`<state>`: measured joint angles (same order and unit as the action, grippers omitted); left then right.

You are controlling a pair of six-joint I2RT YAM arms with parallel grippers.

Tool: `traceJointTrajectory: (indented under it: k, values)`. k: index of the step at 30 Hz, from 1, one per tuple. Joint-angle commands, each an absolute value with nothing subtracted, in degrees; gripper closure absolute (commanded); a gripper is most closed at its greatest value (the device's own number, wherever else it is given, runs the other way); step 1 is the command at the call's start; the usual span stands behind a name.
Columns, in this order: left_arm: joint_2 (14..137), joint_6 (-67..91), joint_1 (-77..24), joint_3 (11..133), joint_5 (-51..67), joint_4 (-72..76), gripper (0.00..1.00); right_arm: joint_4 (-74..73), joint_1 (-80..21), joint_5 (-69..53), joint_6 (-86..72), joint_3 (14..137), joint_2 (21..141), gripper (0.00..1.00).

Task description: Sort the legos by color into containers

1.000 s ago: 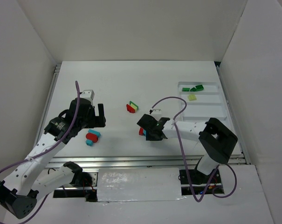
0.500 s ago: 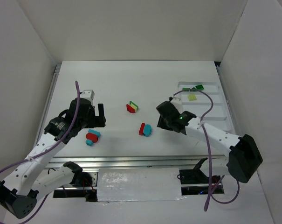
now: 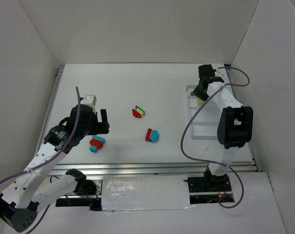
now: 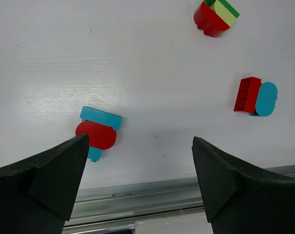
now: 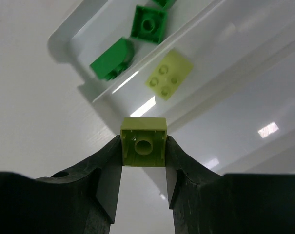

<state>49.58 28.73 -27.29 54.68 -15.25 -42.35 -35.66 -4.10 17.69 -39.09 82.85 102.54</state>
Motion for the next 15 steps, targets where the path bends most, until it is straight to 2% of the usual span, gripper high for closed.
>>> traceJointTrajectory:
  k: [1,5,11,14,15]
  values:
    - [48.7,28.7,-27.3,54.5,-15.5,-40.6,0.01,-40.8,-1.4,17.9,-37.9,89.0,108.4,1.00]
    - [49.2,28.4,-27.3,54.6,-14.6,-40.4,0.01,-38.1,5.3,15.7,-37.3,88.6,110.7,1.00]
    - [50.0,27.5,-27.3,54.3,-13.0,-39.6,0.00,-36.7,9.4,14.2,-36.7,88.2,112.2,0.98]
    - [50.6,27.5,-27.3,54.5,-12.8,-39.9,0.00,-35.9,9.9,13.2,-36.8,88.3,112.8,0.93]
    - [50.6,27.4,-27.2,54.5,-12.8,-39.9,0.01,-36.0,10.0,13.0,-36.8,88.6,113.2,0.87]
